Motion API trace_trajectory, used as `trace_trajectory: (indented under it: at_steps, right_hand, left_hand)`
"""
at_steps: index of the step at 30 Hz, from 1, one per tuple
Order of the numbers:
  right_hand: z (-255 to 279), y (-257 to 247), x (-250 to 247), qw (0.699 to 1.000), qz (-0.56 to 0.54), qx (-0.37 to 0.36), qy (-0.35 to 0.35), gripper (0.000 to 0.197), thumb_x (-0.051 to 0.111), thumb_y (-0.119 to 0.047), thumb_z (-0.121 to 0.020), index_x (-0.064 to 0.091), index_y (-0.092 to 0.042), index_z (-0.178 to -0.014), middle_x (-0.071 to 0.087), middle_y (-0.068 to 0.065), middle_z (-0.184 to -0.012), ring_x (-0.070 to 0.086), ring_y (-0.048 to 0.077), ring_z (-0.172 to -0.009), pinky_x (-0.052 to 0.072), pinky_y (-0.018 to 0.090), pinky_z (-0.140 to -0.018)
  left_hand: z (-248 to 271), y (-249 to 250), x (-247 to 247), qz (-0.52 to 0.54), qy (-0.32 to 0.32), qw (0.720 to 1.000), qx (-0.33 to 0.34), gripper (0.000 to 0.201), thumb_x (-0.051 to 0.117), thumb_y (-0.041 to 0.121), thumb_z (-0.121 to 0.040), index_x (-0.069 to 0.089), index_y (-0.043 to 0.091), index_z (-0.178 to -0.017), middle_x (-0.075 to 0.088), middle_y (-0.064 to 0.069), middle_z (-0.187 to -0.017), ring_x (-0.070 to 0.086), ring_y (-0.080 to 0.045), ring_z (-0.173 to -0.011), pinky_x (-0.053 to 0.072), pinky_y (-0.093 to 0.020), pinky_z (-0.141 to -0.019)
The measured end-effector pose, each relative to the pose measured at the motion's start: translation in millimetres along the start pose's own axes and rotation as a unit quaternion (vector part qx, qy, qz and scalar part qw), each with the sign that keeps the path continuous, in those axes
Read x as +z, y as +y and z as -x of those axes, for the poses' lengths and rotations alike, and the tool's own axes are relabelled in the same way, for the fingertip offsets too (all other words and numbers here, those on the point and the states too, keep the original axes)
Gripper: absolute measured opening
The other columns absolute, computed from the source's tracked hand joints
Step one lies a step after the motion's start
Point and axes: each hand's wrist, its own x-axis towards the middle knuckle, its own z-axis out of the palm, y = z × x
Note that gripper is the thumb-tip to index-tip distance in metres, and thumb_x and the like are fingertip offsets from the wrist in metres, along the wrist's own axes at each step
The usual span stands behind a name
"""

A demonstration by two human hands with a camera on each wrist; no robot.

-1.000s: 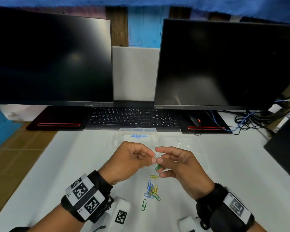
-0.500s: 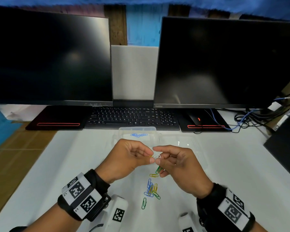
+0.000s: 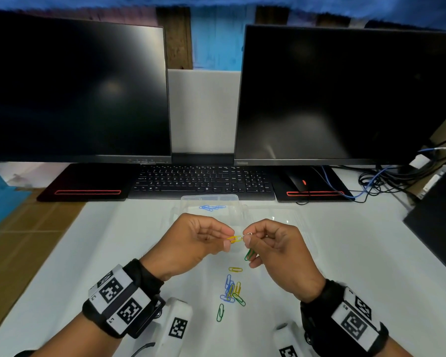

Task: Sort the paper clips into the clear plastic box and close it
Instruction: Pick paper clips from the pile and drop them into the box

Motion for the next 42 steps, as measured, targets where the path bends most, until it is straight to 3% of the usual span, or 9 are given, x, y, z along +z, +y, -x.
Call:
trace_trajectory:
  at_steps: [9, 19, 32, 38, 42]
  right_hand:
    - [1, 1, 1, 1.000, 0.020, -0.005, -0.007, 0.008, 0.063, 0.000, -0.087, 0.068, -0.002, -0.081, 0.057, 0.006, -0.064, 0.059, 0.013, -0.049, 0.053, 0.025, -0.048]
    - [2, -5, -1, 0.998, -0.024, -0.012, -0.054, 0.009, 0.062, 0.003, -0.087, 0.068, -0.001, -0.082, 0.058, 0.007, -0.066, 0.057, 0.016, -0.052, 0.053, 0.026, -0.049]
    - [1, 0, 0, 0.998, -0.055, 0.021, -0.009, 0.009, 0.062, 0.007, -0.085, 0.066, 0.001, -0.090, 0.063, 0.006, -0.061, 0.058, 0.016, -0.046, 0.051, 0.025, -0.045]
    - [4, 1, 4, 0.997, -0.039, 0.041, -0.048, 0.011, 0.062, 0.005, -0.086, 0.069, 0.001, -0.094, 0.062, 0.004, -0.063, 0.058, 0.015, -0.047, 0.051, 0.024, -0.046]
    - [5, 0, 4, 0.994, -0.054, 0.068, -0.071, 0.016, 0.065, 0.002, -0.085, 0.070, -0.001, -0.099, 0.063, 0.003, -0.063, 0.059, 0.016, -0.050, 0.051, 0.024, -0.047]
  left_hand:
    - [-3, -2, 0, 0.012, 0.055, 0.998, 0.013, 0.012, 0.071, -0.003, -0.078, 0.074, 0.008, -0.083, 0.070, -0.006, -0.066, 0.065, -0.013, -0.063, 0.052, -0.020, -0.061]
    - [1, 4, -5, 0.026, 0.002, 0.999, -0.028, 0.011, 0.068, -0.004, -0.080, 0.071, 0.006, -0.082, 0.069, -0.005, -0.066, 0.064, -0.011, -0.057, 0.054, -0.022, -0.063]
    - [8, 8, 4, 0.024, -0.060, 0.996, -0.056, 0.021, 0.066, -0.005, -0.081, 0.078, 0.012, -0.087, 0.071, -0.005, -0.071, 0.066, -0.013, -0.065, 0.055, -0.023, -0.070]
    - [5, 5, 3, 0.005, -0.009, 0.999, -0.035, 0.020, 0.066, -0.005, -0.080, 0.077, 0.011, -0.084, 0.071, -0.003, -0.066, 0.065, -0.010, -0.064, 0.054, -0.019, -0.064]
    - [3, -1, 2, -0.026, 0.014, 1.000, 0.000, 0.026, 0.065, -0.008, -0.080, 0.079, 0.014, -0.081, 0.069, -0.011, -0.070, 0.059, -0.018, -0.066, 0.050, -0.027, -0.067]
